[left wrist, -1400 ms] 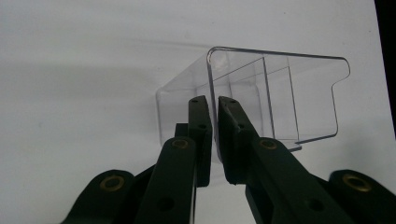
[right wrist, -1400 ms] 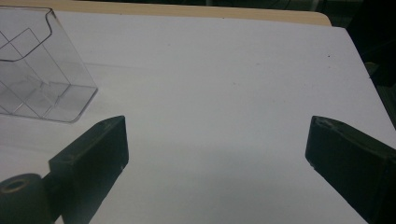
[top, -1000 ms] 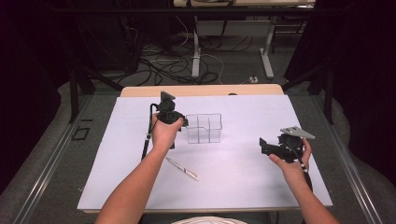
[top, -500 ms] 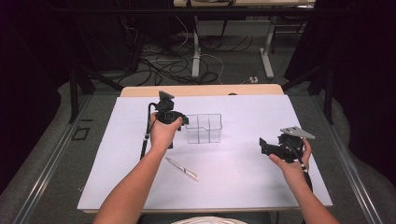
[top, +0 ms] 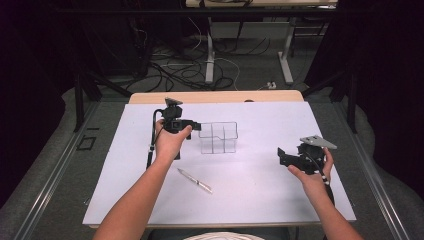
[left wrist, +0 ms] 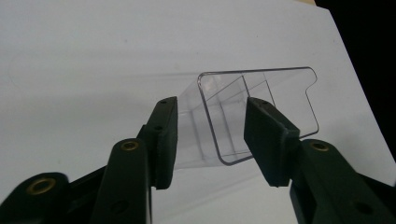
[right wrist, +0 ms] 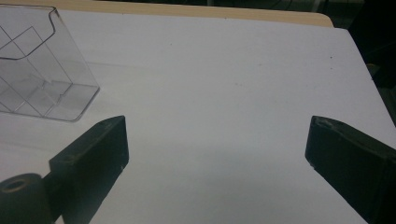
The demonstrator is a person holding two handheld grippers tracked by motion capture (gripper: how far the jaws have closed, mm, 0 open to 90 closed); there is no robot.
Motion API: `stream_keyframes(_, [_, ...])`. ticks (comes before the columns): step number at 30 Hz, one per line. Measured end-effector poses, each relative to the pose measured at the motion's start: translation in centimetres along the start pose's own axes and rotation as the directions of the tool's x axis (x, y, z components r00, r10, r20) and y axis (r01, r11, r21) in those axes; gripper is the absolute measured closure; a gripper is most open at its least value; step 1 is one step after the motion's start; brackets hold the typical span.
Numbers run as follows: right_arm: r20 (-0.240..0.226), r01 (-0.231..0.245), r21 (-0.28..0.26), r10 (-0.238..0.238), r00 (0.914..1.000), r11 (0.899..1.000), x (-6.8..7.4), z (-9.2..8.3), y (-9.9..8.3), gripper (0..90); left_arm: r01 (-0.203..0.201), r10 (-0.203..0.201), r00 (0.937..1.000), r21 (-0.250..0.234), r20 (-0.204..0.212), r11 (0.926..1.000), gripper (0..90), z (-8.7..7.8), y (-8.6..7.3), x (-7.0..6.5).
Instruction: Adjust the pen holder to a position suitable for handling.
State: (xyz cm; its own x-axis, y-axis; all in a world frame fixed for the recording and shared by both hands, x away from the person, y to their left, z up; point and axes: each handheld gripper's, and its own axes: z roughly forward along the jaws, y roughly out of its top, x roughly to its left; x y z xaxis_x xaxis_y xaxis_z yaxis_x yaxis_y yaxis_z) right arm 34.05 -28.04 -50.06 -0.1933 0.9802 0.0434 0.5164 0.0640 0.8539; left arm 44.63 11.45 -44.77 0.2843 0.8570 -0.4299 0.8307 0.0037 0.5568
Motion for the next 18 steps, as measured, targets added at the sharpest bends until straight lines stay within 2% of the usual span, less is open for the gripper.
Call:
stream_keyframes(5, [-0.005, 0.003, -0.002, -0.003, 1.0, 1.0, 0.0, 0.1, 0.0, 5.8, -0.078, 0.074, 0.9956, -0.067, -0.058, 0.9947, 46.5, -0.5, -0.4, -0.1])
stream_keyframes(6, [0.005, 0.001, -0.025, -0.001, 1.0, 1.0, 0.1, 0.3, 0.0, 5.8, -0.09, 0.085, 0.9941, -0.077, -0.068, 0.9929, 45.0, -0.7, -0.5, -0.1])
stream_keyframes(9, [-0.003, 0.007, 0.001, -0.007, 1.0, 1.0, 0.1, 0.2, 0.0, 5.8, -0.102, 0.095, 0.993, -0.1, -0.069, 0.9898, 38.3, -1.1, -0.7, 0.1])
stream_keyframes(12, [-0.001, 0.005, 0.002, -0.005, 1.0, 1.0, 0.1, 0.1, 0.0, 5.8, -0.127, 0.119, 0.9901, -0.111, -0.074, 0.9857, 36.4, -1.6, -0.9, 0.4])
stream_keyframes(15, [-0.007, 0.001, 0.0, -0.001, 1.0, 1.0, 0.2, 0.2, 0.0, 5.8, -0.159, 0.149, 0.9854, -0.129, -0.082, 0.9789, 31.8, -2.0, -1.2, 0.6])
stream_keyframes(18, [-0.009, 0.008, -0.003, -0.008, 0.9999, 1.0, 0.2, 0.2, 0.0, 5.8, -0.198, 0.186, 0.9785, -0.155, -0.089, 0.9678, 29.0, -2.5, -1.6, 0.8])
